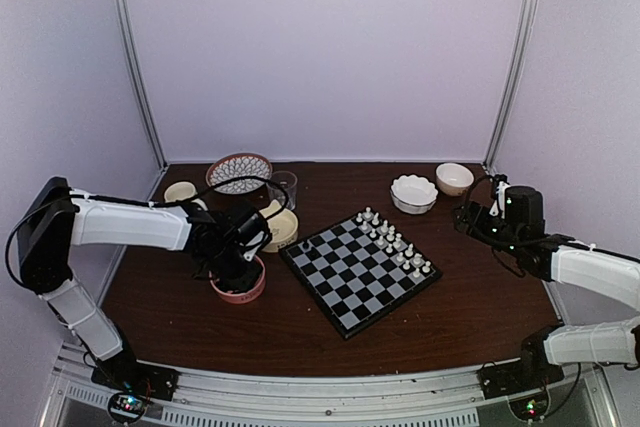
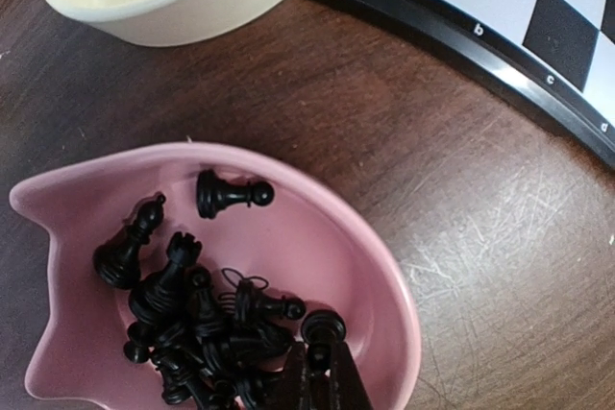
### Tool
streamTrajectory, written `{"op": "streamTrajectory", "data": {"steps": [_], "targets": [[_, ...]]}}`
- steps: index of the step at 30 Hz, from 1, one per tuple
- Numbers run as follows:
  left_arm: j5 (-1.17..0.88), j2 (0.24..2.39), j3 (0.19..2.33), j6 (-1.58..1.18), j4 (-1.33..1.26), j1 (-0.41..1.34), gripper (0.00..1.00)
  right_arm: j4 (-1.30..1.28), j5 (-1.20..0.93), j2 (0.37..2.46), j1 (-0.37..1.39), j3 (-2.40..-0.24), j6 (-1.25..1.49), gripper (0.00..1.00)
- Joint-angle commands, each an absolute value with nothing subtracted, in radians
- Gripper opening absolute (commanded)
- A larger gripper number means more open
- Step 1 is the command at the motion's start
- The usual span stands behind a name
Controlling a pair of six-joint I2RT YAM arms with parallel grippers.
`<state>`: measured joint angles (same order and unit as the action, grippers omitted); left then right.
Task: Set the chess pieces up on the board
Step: Pick up the pawn from the storage box, then place the pawn at f7.
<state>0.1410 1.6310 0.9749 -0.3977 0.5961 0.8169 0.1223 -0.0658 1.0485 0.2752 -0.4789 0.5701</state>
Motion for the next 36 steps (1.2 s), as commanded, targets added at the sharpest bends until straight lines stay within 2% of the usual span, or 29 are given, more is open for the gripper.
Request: {"op": "streamTrajectory", "data": {"steps": [1, 13, 29, 36], "targets": [[0.121, 1.563, 1.005, -0.401, 0.593, 0.810, 0.00, 0.116, -0.043, 1.046, 0.279, -0.481, 0.555, 0.91], [0.001, 1.514, 1.123, -0.415, 0.605, 0.836, 0.00, 0.116, -0.041, 1.039, 0.279, -0.480, 0.554, 0.91], [-0.016, 1.909, 1.536, -0.357, 0.624, 0.900, 0.00, 0.115, -0.047, 1.035, 0.279, -0.479, 0.557, 0.91], [-0.020, 1.978, 1.545, -0.337, 0.599, 0.901, 0.00, 0.115, -0.038, 1.040, 0.280, -0.480, 0.554, 0.91]]}}
